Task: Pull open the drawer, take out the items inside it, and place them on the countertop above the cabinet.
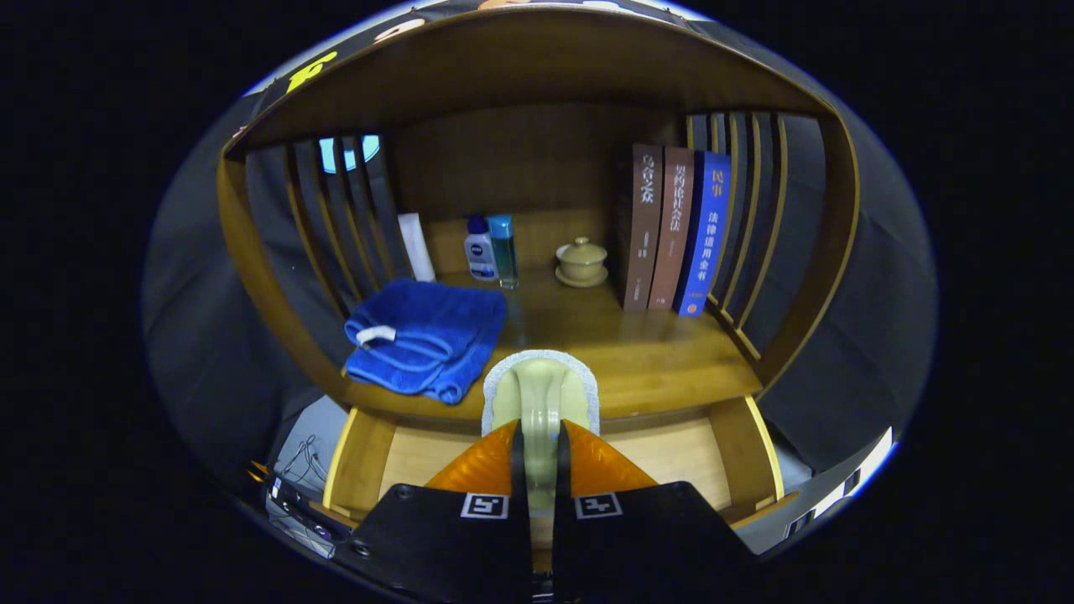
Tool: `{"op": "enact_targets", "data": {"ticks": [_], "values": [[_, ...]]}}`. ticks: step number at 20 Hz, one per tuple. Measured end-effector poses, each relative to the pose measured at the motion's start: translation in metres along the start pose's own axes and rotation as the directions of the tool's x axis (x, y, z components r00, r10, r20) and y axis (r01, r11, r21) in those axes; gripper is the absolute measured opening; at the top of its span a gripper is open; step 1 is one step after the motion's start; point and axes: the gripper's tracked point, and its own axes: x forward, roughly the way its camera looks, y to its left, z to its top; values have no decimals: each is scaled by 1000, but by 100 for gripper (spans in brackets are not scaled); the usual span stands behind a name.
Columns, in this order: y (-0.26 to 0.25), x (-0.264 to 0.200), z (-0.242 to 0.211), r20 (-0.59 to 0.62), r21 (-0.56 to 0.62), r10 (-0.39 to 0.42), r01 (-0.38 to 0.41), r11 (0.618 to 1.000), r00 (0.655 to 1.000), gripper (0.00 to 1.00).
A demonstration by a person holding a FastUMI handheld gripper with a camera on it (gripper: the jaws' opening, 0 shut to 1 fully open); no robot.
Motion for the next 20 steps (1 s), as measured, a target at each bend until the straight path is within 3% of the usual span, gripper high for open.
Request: {"op": "enact_targets", "data": {"ticks": [8,13,16,19,20], "values": [[-5,95,40,-84,-3,-25,25,1000,996,14],[-9,155,32,-159,-18,-46,43,999,986,14],[-7,167,36,-153,-17,-48,46,999,987,15],[-5,172,38,-152,9,-36,38,999,988,26],[-6,170,38,-149,17,-33,36,999,988,41]]}}
